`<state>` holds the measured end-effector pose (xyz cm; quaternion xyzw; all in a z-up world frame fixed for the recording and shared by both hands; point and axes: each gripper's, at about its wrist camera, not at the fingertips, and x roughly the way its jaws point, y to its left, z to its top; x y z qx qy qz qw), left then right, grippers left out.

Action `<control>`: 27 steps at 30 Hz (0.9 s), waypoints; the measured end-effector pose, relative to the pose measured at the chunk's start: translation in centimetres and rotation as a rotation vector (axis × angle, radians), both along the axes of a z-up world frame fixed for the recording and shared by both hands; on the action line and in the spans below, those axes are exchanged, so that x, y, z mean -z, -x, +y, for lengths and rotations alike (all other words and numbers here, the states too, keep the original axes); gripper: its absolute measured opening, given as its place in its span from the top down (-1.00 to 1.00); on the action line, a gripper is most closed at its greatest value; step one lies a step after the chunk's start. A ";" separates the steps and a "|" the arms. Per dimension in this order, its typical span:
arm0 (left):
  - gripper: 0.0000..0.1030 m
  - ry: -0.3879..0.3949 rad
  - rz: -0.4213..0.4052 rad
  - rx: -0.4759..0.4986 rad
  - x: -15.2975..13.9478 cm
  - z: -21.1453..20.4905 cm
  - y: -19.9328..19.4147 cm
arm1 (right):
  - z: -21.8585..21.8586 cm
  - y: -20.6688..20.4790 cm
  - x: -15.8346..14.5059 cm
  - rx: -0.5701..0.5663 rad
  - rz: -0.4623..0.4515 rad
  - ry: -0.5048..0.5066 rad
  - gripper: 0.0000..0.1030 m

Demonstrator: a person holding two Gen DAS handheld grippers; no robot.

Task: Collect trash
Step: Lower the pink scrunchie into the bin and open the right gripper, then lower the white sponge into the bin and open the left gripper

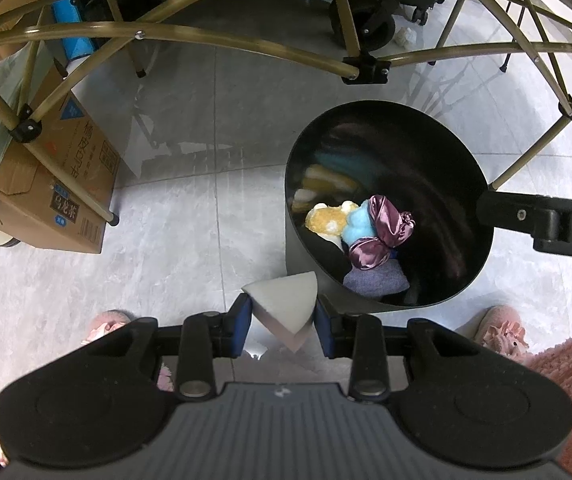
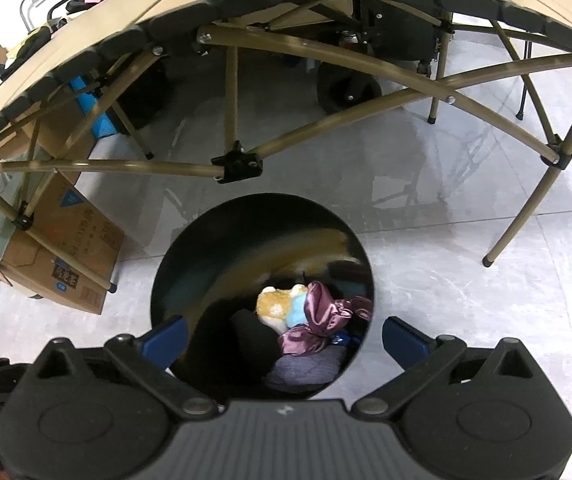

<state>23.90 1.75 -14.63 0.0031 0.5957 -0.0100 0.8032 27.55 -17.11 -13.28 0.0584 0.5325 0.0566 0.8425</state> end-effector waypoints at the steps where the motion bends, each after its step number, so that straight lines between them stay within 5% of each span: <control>1: 0.33 -0.004 0.001 0.004 0.0 -0.2 0.0 | -0.2 0.0 0.0 0.007 0.001 0.011 -1.00; 27: 0.33 -0.060 -0.019 0.099 -0.2 -5.8 -2.3 | -6.4 0.7 -1.5 0.151 -0.039 0.052 -1.00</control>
